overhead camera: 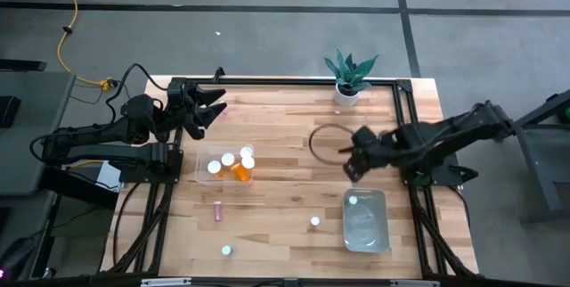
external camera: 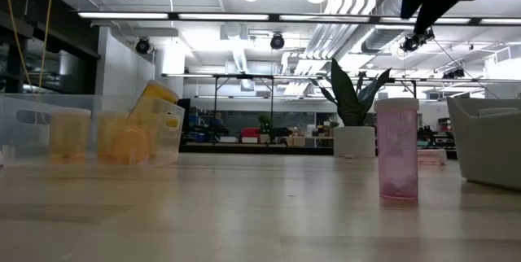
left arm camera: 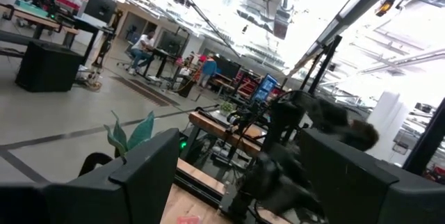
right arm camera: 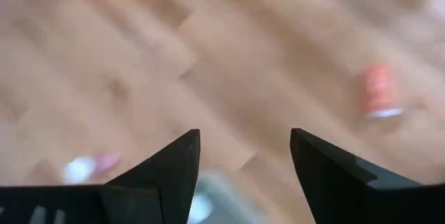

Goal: Pick and place medicine bottles into bin by pill shape (circle, oval)
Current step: Put the small red pill bottle into the gray bin

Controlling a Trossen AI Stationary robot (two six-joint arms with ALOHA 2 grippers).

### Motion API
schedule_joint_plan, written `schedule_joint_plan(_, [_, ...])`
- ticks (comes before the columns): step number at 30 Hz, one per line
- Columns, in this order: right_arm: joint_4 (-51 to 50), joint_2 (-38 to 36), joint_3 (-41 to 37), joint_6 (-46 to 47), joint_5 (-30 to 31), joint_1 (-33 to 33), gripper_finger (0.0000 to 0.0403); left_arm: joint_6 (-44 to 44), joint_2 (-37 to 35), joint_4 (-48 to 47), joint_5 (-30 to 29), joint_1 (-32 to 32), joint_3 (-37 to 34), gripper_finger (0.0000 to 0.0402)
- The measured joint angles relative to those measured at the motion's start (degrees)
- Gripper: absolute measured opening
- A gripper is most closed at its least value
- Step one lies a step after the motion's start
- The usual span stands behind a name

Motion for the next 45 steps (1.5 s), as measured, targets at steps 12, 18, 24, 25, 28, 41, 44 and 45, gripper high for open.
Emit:
schedule_joint_plan(12, [6.19, -7.42, -18.51, -17.41, -9.13, -24.22, 0.0216, 0.02, 0.01, -0.59, 5.13, 0.00, 0.00, 0.0286])
schedule_joint_plan(18, [14.40, -6.39, -26.97, -26.92, -15.57, -37.29, 0.0216, 0.02, 0.98, -0.59, 4.19, -0.02, 0.00, 0.0286])
schedule_joint_plan(24, [17.50, -2.81, -29.41, -34.30, -16.76, -44.05, 0.0216, 0.02, 1.56, -0.48, 4.17, -0.01, 0.00, 0.0286])
schedule_joint_plan(25, [17.39, -2.03, -29.49, -35.63, -17.73, -44.90, 0.0216, 0.02, 1.62, -0.50, 4.17, -0.02, 0.00, 0.0286])
schedule_joint_plan(28, [17.62, 0.62, -29.51, -39.89, -20.13, -46.43, 0.0216, 0.02, 1.64, -0.47, 4.17, -0.01, 0.00, 0.0286])
schedule_joint_plan(41, [18.30, 11.33, -29.53, -46.24, -21.39, -49.62, 0.0216, 0.00, 1.64, -0.47, 4.00, -0.02, 0.00, 0.0286])
schedule_joint_plan(44, [18.09, 12.10, -29.53, -46.15, -21.48, -49.75, 0.0216, 0.00, 1.64, -0.46, 4.00, 0.00, 0.00, 0.0286])
schedule_joint_plan(45, [18.04, 12.20, -29.53, -46.29, -21.48, -49.75, 0.0215, 0.00, 1.64, -0.46, 4.00, -0.01, 0.00, 0.0286])
